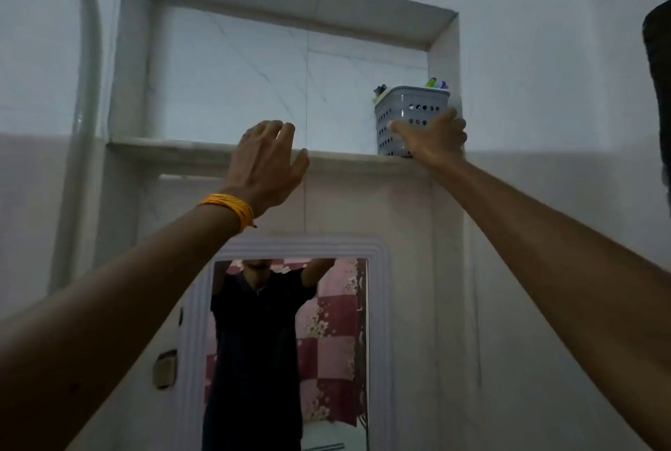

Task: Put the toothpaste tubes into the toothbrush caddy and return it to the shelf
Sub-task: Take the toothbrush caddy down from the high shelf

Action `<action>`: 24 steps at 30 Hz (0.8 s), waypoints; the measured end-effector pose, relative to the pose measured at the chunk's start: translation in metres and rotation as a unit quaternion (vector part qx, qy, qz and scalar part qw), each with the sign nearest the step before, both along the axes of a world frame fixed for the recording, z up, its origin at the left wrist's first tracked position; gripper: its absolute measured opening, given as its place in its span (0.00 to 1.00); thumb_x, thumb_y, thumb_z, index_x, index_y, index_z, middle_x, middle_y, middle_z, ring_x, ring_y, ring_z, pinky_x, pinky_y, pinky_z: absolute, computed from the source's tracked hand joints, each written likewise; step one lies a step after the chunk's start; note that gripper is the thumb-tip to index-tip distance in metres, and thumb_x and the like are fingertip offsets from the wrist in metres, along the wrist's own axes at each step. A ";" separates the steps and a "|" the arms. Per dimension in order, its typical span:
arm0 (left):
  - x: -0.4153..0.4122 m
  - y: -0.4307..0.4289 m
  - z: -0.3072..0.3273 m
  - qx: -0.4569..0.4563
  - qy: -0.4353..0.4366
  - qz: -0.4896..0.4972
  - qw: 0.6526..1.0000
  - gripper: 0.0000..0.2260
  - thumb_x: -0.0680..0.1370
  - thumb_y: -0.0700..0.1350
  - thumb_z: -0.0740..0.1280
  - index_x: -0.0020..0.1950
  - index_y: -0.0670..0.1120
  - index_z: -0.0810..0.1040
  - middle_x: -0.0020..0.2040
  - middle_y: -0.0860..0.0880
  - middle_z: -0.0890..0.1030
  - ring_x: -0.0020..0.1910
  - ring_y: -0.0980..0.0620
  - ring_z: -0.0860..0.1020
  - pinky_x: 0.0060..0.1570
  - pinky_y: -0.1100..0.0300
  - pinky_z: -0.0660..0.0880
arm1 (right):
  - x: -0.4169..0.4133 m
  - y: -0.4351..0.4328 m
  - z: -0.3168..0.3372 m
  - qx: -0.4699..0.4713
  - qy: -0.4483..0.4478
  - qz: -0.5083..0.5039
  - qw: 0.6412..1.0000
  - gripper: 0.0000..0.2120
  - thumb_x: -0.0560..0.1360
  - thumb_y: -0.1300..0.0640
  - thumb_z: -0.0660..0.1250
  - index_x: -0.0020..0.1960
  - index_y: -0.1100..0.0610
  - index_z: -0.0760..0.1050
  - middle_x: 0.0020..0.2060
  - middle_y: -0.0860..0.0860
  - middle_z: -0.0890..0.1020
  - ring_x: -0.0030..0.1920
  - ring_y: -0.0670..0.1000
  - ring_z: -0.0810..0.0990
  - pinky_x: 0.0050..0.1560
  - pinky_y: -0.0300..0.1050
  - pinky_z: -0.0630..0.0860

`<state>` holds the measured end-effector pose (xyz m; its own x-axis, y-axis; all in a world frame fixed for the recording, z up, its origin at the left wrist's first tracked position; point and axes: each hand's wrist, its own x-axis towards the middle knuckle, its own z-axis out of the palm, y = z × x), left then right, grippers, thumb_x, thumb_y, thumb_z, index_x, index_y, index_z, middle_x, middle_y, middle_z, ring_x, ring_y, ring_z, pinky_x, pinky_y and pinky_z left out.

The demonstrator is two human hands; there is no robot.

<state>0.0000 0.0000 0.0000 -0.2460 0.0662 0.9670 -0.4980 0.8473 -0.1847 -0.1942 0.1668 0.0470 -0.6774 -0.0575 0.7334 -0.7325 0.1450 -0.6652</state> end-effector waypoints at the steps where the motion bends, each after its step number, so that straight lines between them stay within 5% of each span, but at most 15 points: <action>1: -0.005 -0.008 0.005 0.001 -0.001 0.010 1.000 0.19 0.81 0.54 0.58 0.57 0.38 0.75 0.54 0.39 0.81 0.52 0.40 0.77 0.55 0.48 0.73 | -0.002 -0.003 0.003 -0.004 0.000 -0.004 1.000 0.53 0.72 0.36 0.75 0.82 0.61 0.51 0.78 0.60 0.62 0.78 0.62 0.63 0.73 0.58 0.67; 5: -0.022 -0.030 0.011 0.015 -0.027 0.107 0.994 0.22 0.82 0.59 0.52 0.43 0.43 0.72 0.41 0.40 0.81 0.35 0.45 0.69 0.46 0.50 0.69 | -0.028 -0.024 0.021 -0.026 -0.019 0.003 0.999 0.56 0.67 0.34 0.78 0.80 0.61 0.55 0.76 0.61 0.66 0.76 0.62 0.67 0.73 0.59 0.70; 14: -0.026 -0.035 0.008 0.017 -0.024 0.102 0.994 0.22 0.81 0.62 0.49 0.41 0.45 0.67 0.36 0.47 0.72 0.37 0.46 0.69 0.50 0.48 0.70 | -0.046 -0.043 0.040 -0.093 -0.075 0.001 0.993 0.59 0.54 0.36 0.83 0.74 0.60 0.61 0.68 0.59 0.74 0.67 0.61 0.76 0.64 0.61 0.79; 19: -0.025 -0.031 0.007 0.043 -0.037 0.117 0.992 0.24 0.81 0.63 0.49 0.44 0.44 0.70 0.43 0.42 0.80 0.41 0.44 0.73 0.53 0.47 0.71 | -0.034 -0.036 0.036 -0.115 -0.046 -0.007 0.992 0.55 0.54 0.36 0.83 0.71 0.60 0.65 0.65 0.56 0.77 0.63 0.60 0.79 0.63 0.61 0.80; 24: -0.021 -0.020 0.005 0.087 -0.072 0.144 0.983 0.29 0.80 0.66 0.52 0.59 0.41 0.73 0.55 0.40 0.79 0.55 0.40 0.75 0.58 0.46 0.69 | -0.011 -0.014 0.032 -0.120 -0.010 0.011 0.993 0.52 0.57 0.37 0.82 0.71 0.60 0.64 0.66 0.57 0.75 0.65 0.59 0.78 0.63 0.60 0.80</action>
